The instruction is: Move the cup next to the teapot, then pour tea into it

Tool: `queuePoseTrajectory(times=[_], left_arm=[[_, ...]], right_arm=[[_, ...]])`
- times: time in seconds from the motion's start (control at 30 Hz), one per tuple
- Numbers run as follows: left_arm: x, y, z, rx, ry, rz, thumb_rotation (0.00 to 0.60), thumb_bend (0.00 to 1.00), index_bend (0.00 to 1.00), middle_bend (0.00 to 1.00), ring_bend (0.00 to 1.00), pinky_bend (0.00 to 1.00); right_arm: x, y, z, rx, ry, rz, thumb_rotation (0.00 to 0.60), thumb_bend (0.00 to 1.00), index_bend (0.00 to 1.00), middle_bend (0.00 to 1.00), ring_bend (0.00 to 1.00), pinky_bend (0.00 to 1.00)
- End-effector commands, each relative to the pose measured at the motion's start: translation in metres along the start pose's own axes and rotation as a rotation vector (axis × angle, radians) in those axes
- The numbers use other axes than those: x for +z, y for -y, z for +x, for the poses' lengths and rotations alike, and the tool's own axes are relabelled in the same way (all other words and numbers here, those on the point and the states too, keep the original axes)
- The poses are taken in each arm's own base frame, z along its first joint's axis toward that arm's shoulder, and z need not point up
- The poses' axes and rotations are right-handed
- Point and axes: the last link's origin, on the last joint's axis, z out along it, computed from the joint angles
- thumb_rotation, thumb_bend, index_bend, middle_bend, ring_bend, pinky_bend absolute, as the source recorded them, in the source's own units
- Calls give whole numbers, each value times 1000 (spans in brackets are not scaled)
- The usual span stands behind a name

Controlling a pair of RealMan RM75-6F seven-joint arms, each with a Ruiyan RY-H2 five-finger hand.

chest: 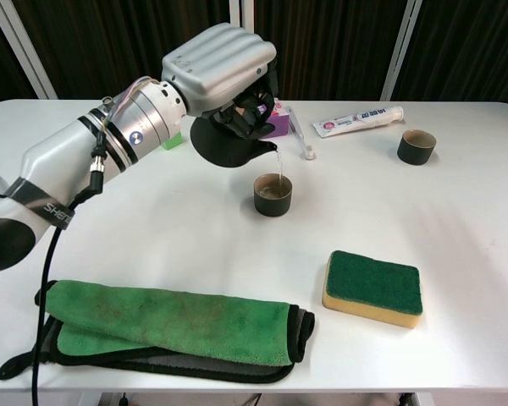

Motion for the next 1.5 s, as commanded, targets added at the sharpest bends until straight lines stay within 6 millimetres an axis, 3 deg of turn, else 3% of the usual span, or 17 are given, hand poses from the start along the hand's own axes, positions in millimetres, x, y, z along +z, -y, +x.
queuePoseTrajectory(times=[0.03,1.5], left_arm=[[0,0,0,4,-2,-1,600,286,1000,1000,985,417],[0,3,3,67,-17,-38,600,285,1000,1000,988,417]], right_arm=[[0,0,0,0,0,0,600,249,0,0,0,0],[0,2,1,0,4,11,600,273,0,0,0,0]])
